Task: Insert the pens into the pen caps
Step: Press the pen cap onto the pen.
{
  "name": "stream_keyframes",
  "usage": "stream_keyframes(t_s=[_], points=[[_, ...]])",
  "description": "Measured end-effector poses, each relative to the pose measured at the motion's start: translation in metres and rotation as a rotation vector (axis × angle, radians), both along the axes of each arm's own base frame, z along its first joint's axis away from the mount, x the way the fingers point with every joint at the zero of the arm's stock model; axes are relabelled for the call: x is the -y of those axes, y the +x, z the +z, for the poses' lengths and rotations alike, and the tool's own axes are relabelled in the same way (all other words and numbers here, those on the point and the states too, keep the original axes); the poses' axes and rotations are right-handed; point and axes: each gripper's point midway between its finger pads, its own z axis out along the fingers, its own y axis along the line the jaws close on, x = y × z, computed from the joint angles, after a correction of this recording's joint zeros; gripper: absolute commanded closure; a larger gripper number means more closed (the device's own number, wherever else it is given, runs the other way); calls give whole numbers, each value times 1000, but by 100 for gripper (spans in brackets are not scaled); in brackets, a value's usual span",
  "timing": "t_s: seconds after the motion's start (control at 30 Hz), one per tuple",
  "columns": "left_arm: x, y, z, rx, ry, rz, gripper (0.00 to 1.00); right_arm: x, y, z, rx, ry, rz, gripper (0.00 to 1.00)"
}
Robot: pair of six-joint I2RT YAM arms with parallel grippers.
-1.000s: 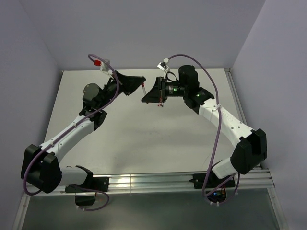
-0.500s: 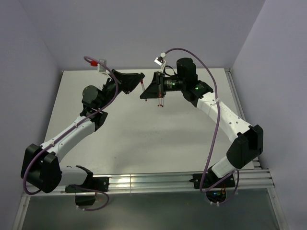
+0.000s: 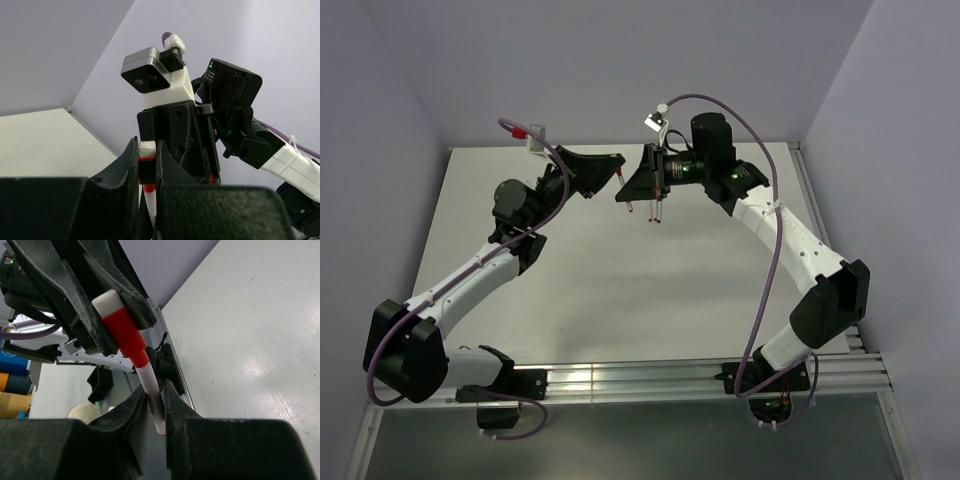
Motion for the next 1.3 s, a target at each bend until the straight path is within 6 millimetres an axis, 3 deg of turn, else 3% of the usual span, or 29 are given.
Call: stream_keyframes(t_s=[0.4, 0.93, 1.13, 1.3], points=[[5, -5, -3, 8, 16, -8, 100, 0, 8, 14, 0, -7, 0, 100], [8, -5, -7, -8, 29, 3, 100, 2, 13, 17, -27, -21, 3, 100], [10, -2, 1, -9, 61, 20, 100, 3, 15, 21, -12, -9, 2, 83], [9, -2, 8, -5, 59, 20, 100, 4, 15, 27, 19, 16, 0, 75]])
